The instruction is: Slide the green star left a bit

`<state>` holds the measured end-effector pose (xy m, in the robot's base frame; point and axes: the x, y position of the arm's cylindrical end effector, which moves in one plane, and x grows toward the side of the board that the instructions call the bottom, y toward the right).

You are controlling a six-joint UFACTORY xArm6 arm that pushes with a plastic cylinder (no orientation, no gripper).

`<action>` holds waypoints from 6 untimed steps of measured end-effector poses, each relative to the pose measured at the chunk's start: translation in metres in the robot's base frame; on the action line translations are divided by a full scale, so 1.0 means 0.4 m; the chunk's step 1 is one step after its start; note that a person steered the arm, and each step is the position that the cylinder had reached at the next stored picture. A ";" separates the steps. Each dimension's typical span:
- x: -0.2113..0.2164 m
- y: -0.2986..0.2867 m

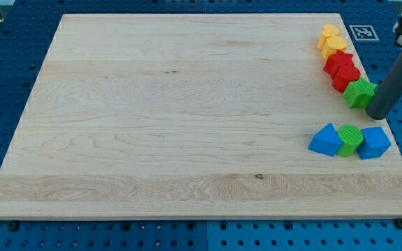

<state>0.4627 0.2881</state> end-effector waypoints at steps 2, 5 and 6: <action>-0.175 0.052; -0.066 -0.030; -0.045 -0.075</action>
